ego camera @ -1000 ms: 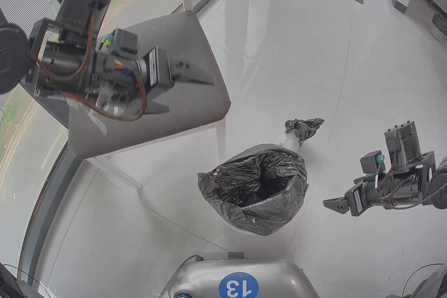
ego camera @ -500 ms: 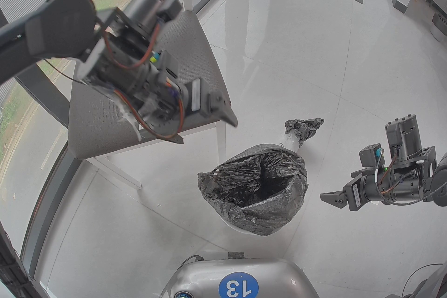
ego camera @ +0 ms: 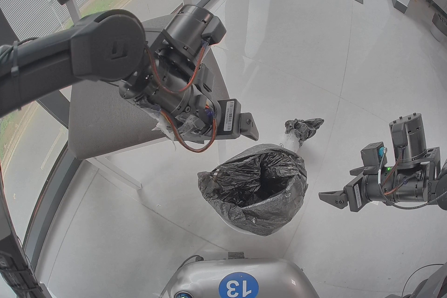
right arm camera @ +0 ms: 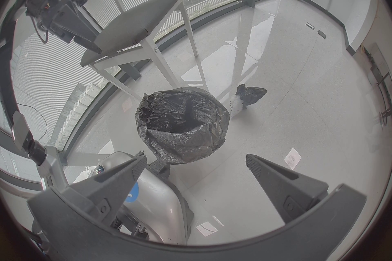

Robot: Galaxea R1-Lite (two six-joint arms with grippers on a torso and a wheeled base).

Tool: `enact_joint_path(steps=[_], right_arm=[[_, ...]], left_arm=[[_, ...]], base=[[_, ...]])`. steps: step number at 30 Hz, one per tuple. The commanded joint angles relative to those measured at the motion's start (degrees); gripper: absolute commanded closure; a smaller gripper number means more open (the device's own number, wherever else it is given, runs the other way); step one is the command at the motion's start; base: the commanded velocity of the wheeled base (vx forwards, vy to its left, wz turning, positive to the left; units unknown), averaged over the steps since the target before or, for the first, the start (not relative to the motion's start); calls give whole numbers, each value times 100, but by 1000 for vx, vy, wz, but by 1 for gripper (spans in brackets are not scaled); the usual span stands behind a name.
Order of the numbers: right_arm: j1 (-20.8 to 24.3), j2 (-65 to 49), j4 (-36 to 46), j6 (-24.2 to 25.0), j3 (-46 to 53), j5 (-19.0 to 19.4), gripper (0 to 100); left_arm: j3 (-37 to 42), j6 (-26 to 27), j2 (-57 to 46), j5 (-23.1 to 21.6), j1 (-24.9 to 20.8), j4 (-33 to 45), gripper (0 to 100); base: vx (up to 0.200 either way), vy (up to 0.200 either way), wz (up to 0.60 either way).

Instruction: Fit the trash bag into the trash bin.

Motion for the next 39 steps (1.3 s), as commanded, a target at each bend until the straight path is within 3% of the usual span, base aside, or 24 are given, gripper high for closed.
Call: enact_joint_path(steps=[1,4,5,6,8,10,23,33,39], right_arm=[[33,-81,-10,-9,52,7,0],[33,-81,-19,-9,114,7,0],[33,-81,-19,-9,114,7,0],[33,-81,-19,0,131,7,0],[41,-81,-19,0,175,16,0],[41,-81,-19,0,193,25,0],[138,25,-256,-9,140,33,0],[138,69,-388,-44,184,279,0],[182,227,-634,-53,158,288,0]], left_arm=[[1632,-25,-946,32,-239,-710,0],[3329,-34,-1271,40,-388,-2204,0],[3461,-34,-1289,40,-388,-2353,0],[4155,-52,-1333,58,-423,-3215,0],[4876,-52,-1359,76,-406,-4111,0],[5227,-43,-1333,67,-362,-4498,0],[5201,10,-718,23,16,-4612,0],[5086,335,-182,-373,78,-5579,0],[5104,555,135,-408,95,-5676,0]], base=[[0,0,0],[0,0,0],[0,0,0],[0,0,0],[0,0,0],[0,0,0],[0,0,0],[0,0,0],[0,0,0]])
